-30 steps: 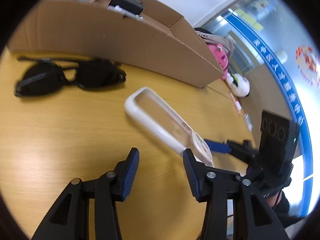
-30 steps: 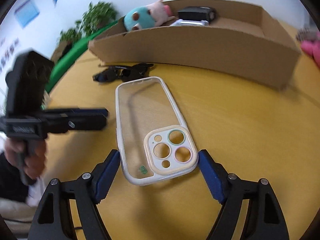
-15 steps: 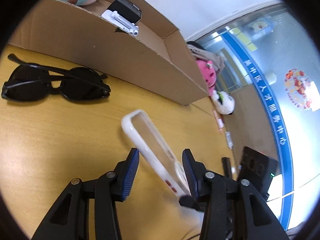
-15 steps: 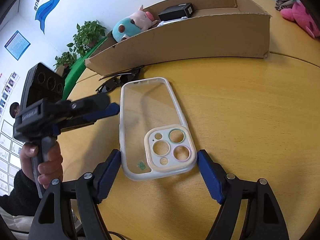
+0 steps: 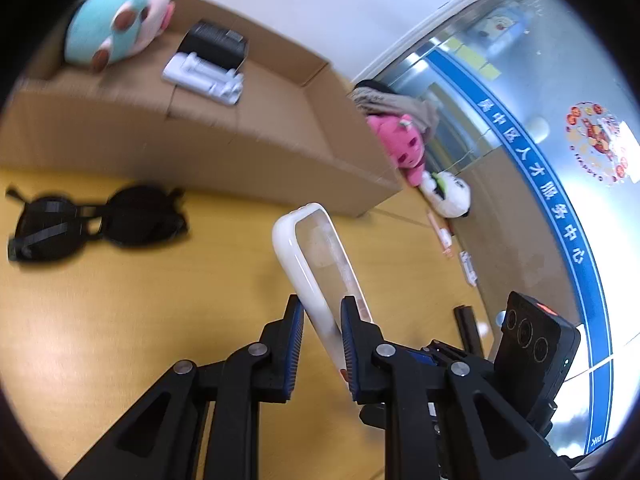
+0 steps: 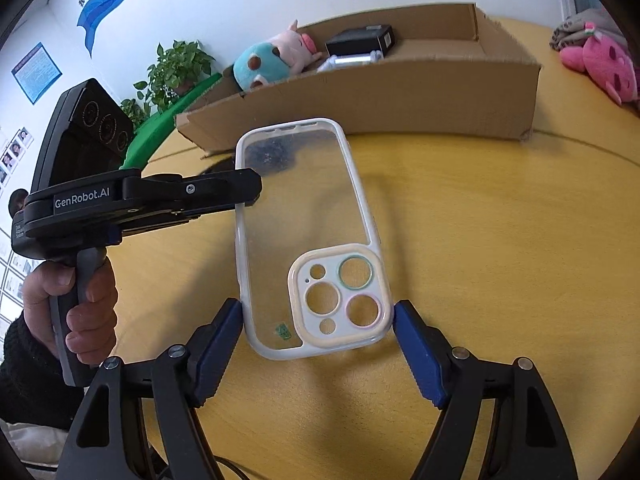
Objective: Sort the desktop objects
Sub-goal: 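Lift the clear phone case with the left gripper toward the cardboard box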
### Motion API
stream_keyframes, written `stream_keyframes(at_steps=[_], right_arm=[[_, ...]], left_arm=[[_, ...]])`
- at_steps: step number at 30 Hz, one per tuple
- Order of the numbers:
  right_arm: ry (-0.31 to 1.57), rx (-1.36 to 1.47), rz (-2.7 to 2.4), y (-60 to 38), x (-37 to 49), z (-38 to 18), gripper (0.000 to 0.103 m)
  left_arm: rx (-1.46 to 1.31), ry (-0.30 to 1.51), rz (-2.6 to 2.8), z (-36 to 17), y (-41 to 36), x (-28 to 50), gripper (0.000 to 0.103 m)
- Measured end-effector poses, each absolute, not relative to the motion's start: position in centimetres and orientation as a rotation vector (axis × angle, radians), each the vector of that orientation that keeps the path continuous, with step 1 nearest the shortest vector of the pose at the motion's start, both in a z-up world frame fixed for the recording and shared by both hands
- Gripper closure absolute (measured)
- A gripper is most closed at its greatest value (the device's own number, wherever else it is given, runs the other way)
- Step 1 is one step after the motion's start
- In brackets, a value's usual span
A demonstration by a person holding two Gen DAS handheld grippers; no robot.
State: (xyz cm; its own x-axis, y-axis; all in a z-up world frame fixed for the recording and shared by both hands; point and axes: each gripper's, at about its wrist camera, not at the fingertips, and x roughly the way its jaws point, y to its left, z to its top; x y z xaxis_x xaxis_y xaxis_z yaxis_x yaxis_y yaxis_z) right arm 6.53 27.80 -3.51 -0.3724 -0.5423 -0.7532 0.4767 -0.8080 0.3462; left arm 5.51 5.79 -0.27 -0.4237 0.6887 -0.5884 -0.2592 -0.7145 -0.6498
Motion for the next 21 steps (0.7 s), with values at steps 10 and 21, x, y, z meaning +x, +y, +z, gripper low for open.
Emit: stream_keyframes(at_steps=[10,21], right_arm=[[-0.066,1.058,-2.350,28.6,3.7,3.1,0.022],[-0.085,0.950,-2.444,28.6,-2.6,8.3,0.022]], left_arm=[[-1.035,-0.471,2.167,7.5,8.2,1.2,0.085],[-0.935,-0.362,2.193,13.5,8.8,-6.0,0.085]])
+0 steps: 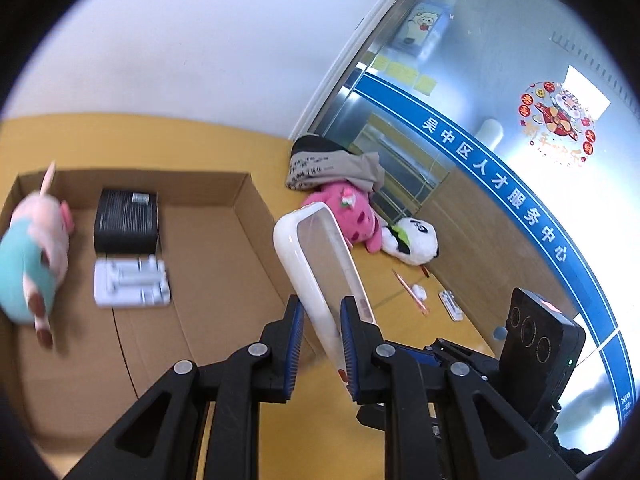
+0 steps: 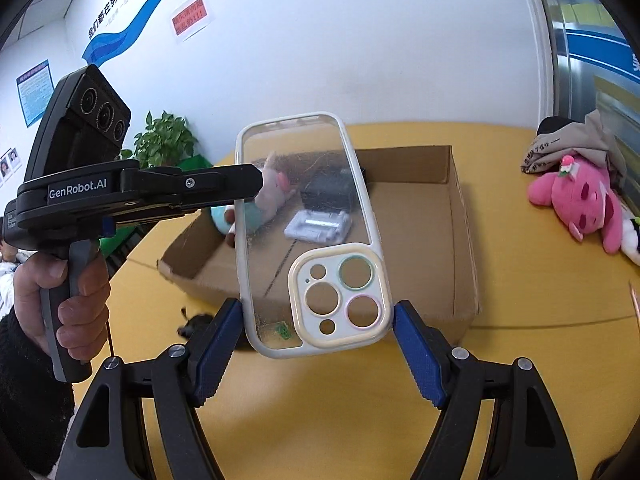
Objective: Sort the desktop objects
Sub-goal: 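Lift the clear phone case with the left gripper toward the cardboard box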
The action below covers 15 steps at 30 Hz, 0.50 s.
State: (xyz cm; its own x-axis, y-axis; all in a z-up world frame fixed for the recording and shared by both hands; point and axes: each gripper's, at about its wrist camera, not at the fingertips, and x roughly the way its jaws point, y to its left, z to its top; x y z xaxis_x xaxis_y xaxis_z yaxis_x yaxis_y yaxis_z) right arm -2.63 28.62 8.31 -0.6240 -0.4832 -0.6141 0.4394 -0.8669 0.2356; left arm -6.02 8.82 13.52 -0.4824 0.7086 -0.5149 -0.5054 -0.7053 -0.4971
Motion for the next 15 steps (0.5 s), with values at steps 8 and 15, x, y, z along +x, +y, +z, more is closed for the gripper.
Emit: stream_keyframes(at_steps=[8,15], right_arm=[[-0.105,0.979,-2.463,28.5,-9.8,9.9,0.022],[-0.138,0.996,-2.476,28.2,-16.1,10.7,0.022]], left_arm=[[-0.957,-0.324,2.176,15.1,9.4,-13.2,0.086],[-0.980,-0.390,2.110,15.3,9.3,-20.3,0.088]])
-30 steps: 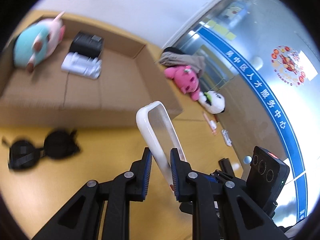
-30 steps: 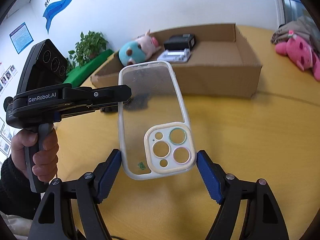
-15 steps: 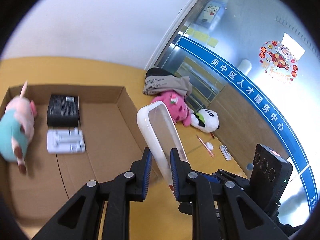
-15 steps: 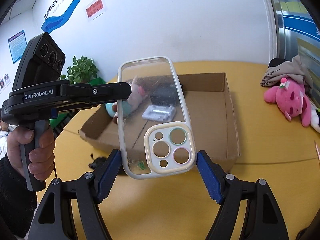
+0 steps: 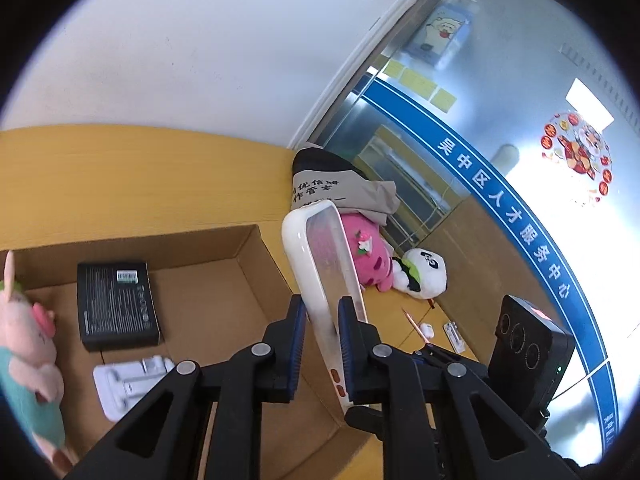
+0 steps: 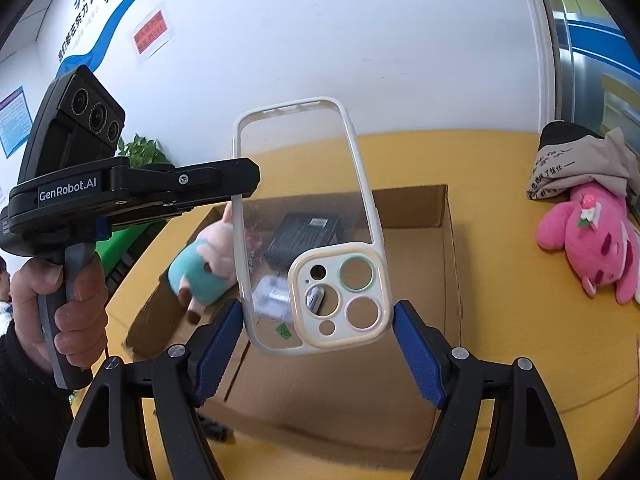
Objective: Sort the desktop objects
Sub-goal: 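Lift the clear phone case with the left gripper toward the cardboard box, then lower the clear phone case into the box and open the left gripper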
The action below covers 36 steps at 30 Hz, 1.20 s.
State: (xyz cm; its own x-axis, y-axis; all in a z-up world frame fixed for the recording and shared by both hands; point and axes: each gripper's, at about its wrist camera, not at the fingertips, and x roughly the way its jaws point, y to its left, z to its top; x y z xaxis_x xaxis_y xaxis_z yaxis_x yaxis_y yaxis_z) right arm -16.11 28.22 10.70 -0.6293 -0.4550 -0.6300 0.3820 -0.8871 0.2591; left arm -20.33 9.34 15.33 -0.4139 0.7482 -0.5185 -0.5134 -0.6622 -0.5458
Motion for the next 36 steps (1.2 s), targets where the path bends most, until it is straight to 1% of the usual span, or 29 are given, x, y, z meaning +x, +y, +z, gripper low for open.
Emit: stream_keyframes(at_steps=[5,8,12,15,18,19,22,24,29,33,35,36], right_arm=[[-0.153,1.050,-2.478,28.3,-20.7,10.3,0.022],[-0.201,1.110,-2.447,28.3,-23.6,9.2,0.022],[-0.211,1.170,-2.442,28.0,-26.3,7.4,0.022],[-0.280,1.243,-2.406,28.0,-28.3,4.5,0.022],[-0.411,1.329,-2.347,28.2,-30.0,1.3,0.022],[-0.330,1.338,-2.400,27.6,-30.2,1.1,0.022],[-0.296,1.370,-2.422,27.0,-31.0,1.0,0.022],[-0.253,1.393,-2.439,26.6,-31.2,0.9,0.022],[0.022,1.446,-2.537,24.0,-30.7,-0.1,0.022],[0.153,1.488,-2.556,22.9,-30.3,-0.6,0.023],[0.208,1.499,-2.555,22.4,-29.9,-0.8,0.025],[0.235,1.497,-2.558,22.1,-29.7,-0.8,0.030]], left_arm=[[-1.017,-0.403,2.094,14.3,9.9,-24.6,0.088],[-1.057,-0.427,2.082,12.6,10.0,-27.2,0.088],[-1.123,-0.479,2.057,9.3,10.0,-30.4,0.088],[-1.176,-0.487,2.038,6.9,10.3,-32.0,0.090],[-1.235,-0.515,2.032,4.5,10.5,-33.3,0.090],[-1.246,-0.540,2.033,3.9,10.4,-33.8,0.089],[-1.267,-0.624,2.009,2.3,9.6,-34.9,0.089],[-1.278,-0.628,2.005,1.8,9.7,-35.2,0.088],[-1.333,-0.614,2.006,0.7,9.9,-35.5,0.086],[-1.359,-0.623,2.007,0.0,9.5,-35.5,0.086],[-1.371,-0.629,2.008,-0.1,9.3,-35.5,0.087],[-1.391,-0.622,2.004,-0.4,9.4,-35.5,0.088]])
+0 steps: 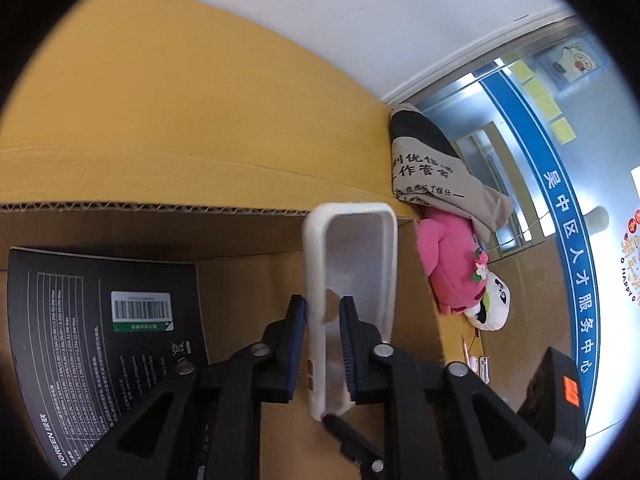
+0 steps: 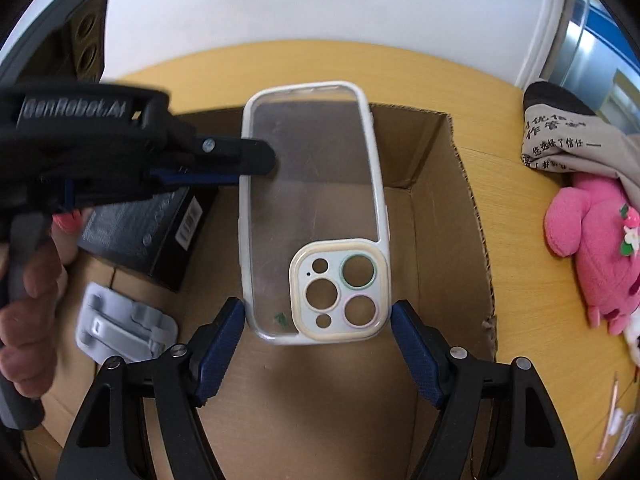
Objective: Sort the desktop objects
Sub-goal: 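Lower the clear phone case into the box and open the left gripper, then withdraw the left gripper and move it toward the black sunglasses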
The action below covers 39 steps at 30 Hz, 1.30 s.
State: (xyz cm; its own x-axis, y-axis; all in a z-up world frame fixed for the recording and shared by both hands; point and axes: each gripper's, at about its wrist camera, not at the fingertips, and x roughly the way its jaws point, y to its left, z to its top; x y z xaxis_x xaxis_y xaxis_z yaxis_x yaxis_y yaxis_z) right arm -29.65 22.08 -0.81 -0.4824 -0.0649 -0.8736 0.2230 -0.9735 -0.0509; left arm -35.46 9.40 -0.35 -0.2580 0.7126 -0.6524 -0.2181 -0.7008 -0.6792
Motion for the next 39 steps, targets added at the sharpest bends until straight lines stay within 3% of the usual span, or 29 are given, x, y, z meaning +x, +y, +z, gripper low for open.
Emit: stream_keyframes(at_steps=[1,2,4,14,18,21,26,30,34,39], right_arm=[[0.236,1.494,-2.537,22.0,-29.4,-0.6,0.055],[0.219,1.513,-2.511,21.8,-29.5,-0.8,0.063],[0.257,1.528,-2.498,21.0,-29.4,-1.2,0.063],[0.159,1.543,-2.472,20.9,-29.2,-1.3,0.042],[0.152,1.527,-2.464,20.6,-28.3,-0.9,0.038],[0.115,1.460,-2.489,21.1,-26.7,0.6,0.024],[0.072,1.257,-2.550,22.4,-21.4,5.2,0.007],[0.063,1.081,-2.587,23.4,-16.0,8.6,0.001],[0.096,0.956,-2.623,23.9,-10.4,10.6,0.000],[0.082,0.891,-2.678,25.5,-5.7,11.6,0.000]], left_arm=[[-1.397,-0.614,2.003,-0.5,9.5,-35.4,0.088],[-1.406,-0.605,1.995,-0.7,9.7,-35.3,0.088],[-1.427,-0.585,2.001,-1.1,10.1,-35.2,0.091],[-1.472,-0.518,2.033,-1.2,10.6,-34.9,0.088],[-1.434,-0.475,2.092,0.4,10.1,-33.8,0.077],[-1.336,-0.417,2.170,2.9,9.5,-31.6,0.069],[-1.117,-0.222,2.356,8.9,8.0,-24.7,0.047],[-0.932,-0.024,2.569,12.8,6.6,-16.6,0.024],[-0.817,0.056,2.722,14.3,4.7,-8.9,0.024],[-0.762,-0.033,2.799,14.5,2.7,-0.5,0.023]])
